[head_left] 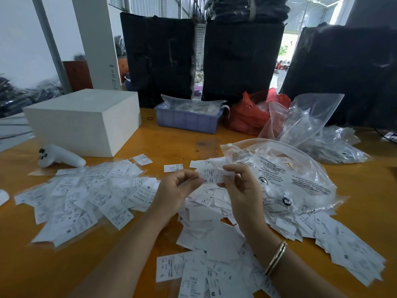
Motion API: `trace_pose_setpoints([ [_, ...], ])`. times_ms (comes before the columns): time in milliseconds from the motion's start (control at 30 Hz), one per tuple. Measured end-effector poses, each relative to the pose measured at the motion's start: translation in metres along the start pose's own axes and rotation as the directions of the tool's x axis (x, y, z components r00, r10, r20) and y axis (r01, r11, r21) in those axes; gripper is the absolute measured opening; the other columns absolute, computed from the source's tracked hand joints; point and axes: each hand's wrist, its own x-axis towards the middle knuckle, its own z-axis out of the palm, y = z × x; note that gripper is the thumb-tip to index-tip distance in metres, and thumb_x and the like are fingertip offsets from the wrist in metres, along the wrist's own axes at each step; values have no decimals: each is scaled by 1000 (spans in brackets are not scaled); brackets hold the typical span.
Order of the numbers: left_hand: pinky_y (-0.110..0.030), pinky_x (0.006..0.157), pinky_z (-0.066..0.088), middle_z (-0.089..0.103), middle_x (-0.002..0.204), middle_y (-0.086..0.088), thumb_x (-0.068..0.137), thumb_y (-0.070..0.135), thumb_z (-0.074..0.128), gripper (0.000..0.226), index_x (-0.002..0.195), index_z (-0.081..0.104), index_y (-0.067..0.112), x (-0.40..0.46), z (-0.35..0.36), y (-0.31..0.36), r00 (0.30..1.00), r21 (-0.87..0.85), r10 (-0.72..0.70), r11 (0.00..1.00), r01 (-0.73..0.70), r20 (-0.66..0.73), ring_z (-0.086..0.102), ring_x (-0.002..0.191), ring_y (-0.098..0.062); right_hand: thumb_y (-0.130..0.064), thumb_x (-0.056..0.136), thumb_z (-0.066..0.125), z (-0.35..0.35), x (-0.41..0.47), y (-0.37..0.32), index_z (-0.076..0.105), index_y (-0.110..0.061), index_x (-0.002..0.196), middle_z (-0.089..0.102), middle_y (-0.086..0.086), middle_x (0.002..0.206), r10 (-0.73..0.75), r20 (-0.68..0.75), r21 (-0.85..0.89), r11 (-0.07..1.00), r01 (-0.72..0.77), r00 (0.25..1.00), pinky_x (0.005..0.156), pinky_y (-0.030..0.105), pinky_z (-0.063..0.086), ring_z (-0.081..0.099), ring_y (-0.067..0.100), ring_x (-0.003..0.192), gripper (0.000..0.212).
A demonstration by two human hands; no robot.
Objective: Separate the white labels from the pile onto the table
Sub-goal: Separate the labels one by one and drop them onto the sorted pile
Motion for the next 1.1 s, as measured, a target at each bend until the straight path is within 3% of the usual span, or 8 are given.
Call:
trace_pose_setpoints([
  [133,-7,62,48,68,80,30,67,44,68,19,77,71,28,1,0,2,1000,-7,-13,1000,13,-2,62,81,13,4,89,55,-2,1,0,59,-26,98,66,3,93,13,-11,37,999,-12,1000,67,20,54,68,13,80,32],
  [267,-10,61,49,71,84,20,66,54,63,26,70,75,32,-1,-1,2,1000,-22,-15,1000,15,-15,65,82,1,-4,85,65,1,1,6,53,-22,122,67,13,89,241,105,312,913,-262,965,76,26,55,68,24,88,43],
  [367,-10,64,49,73,80,10,69,56,60,28,72,75,32,-2,-3,2,1000,-39,14,999,-14,0,67,77,-3,-10,86,66,2,1,5,70,-16,93,71,5,79,326,130,184,920,-346,936,67,20,53,68,18,80,10],
  [500,-14,74,52,75,91,5,76,43,61,17,79,77,39,-4,-2,6,997,-126,-1,992,11,82,70,89,-10,-12,87,65,-2,3,1,73,-19,76,71,2,72,345,-28,306,897,-320,938,58,18,51,65,10,66,15],
  [633,-13,74,51,75,91,8,75,46,60,18,79,76,41,-5,0,8,995,-118,-13,993,25,100,69,90,-9,-12,86,66,-4,1,-3,72,-23,76,71,1,76,274,-84,358,906,-227,958,61,18,52,66,12,70,16],
  [800,-16,77,53,74,92,8,71,54,62,25,85,77,39,-4,-1,8,991,-114,-33,992,47,127,69,91,-12,-10,85,63,-2,-1,-5,67,-19,85,71,-9,78,122,-1,269,956,-117,993,64,12,51,67,3,75,10],
  [967,-20,83,53,74,98,1,68,58,68,39,92,78,29,-5,-3,4,963,-184,-104,971,152,249,68,98,-16,-18,81,66,-2,1,-3,68,-24,83,72,-5,81,73,64,230,969,-85,995,69,17,52,69,10,81,7],
  [1100,-18,81,52,74,100,-2,65,57,73,42,92,78,26,-4,-2,4,951,-236,-129,951,199,281,68,98,-16,-7,87,63,-2,2,-1,68,-31,81,71,-8,81,24,52,184,982,-33,998,70,17,52,68,7,81,26],
])
